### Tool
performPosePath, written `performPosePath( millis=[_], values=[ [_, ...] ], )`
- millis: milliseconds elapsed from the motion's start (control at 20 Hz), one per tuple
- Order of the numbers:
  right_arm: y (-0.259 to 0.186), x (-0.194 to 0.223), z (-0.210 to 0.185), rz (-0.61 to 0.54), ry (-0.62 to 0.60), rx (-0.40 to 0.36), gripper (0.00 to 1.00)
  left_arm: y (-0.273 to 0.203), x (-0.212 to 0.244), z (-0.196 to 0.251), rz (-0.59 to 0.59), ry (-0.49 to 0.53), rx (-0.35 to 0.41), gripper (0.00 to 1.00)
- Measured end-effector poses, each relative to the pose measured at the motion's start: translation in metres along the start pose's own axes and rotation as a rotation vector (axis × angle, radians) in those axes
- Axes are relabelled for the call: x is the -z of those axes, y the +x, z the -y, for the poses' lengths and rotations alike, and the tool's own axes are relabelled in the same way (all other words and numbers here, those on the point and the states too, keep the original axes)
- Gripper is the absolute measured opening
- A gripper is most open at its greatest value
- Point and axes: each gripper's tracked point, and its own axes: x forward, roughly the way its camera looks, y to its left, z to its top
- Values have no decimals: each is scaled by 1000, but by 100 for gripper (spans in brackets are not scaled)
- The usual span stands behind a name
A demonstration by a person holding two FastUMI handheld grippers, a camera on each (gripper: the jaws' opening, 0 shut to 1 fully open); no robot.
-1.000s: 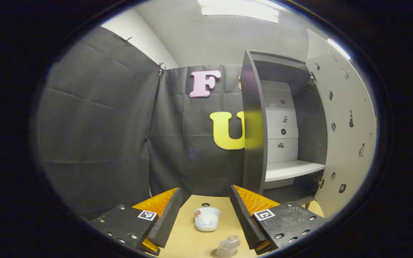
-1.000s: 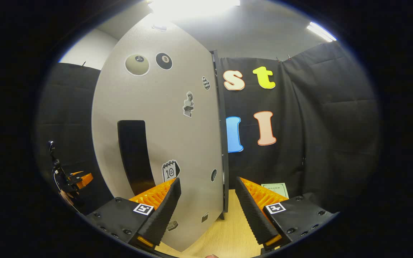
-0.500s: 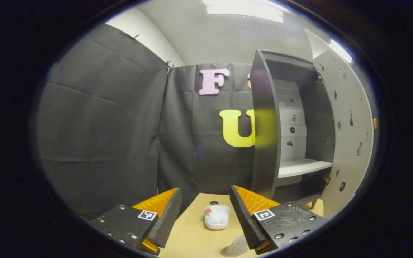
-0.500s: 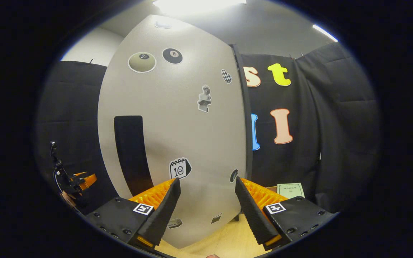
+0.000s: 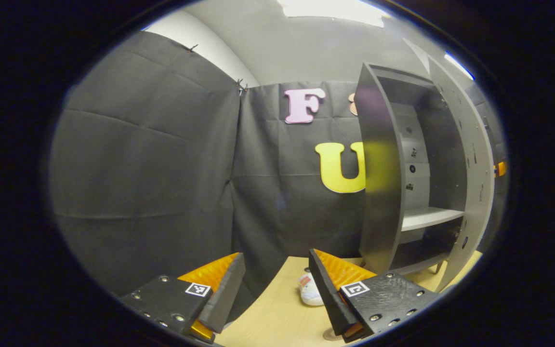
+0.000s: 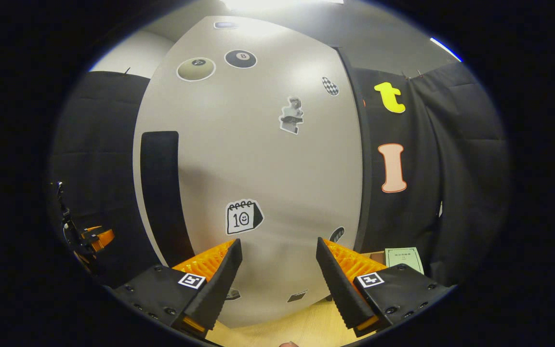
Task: Open the cabinet door with the right hand, grasp the bottle in the cabinet with the left hand and place it on the coaster, then close the cabinet door with the right hand.
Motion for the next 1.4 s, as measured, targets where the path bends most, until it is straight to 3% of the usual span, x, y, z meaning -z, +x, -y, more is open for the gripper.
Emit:
performPosePath(
  millis=[50,100,400,450,600,850,1000,1400],
  values=[
    [4,-1,-2,-1,1,6,93,1,1,-5,-2,1,-5,80],
    [9,0,-4,-1,3,11,98,2,2,-10,-4,4,-9,80],
    [50,3,-16,0,17,30,98,6,7,-35,-16,19,-35,84],
    [56,4,-19,0,12,31,93,7,7,-39,-18,16,-40,83],
    [68,1,-23,18,-8,47,98,8,11,-50,-24,13,-58,80],
    [69,4,-26,19,8,56,92,4,17,-69,-36,10,-93,82],
    [70,4,-27,22,9,67,96,-2,21,-83,-44,10,-115,84],
    [69,3,-35,39,-3,85,92,-19,26,-115,-54,-7,-177,82]
  ],
)
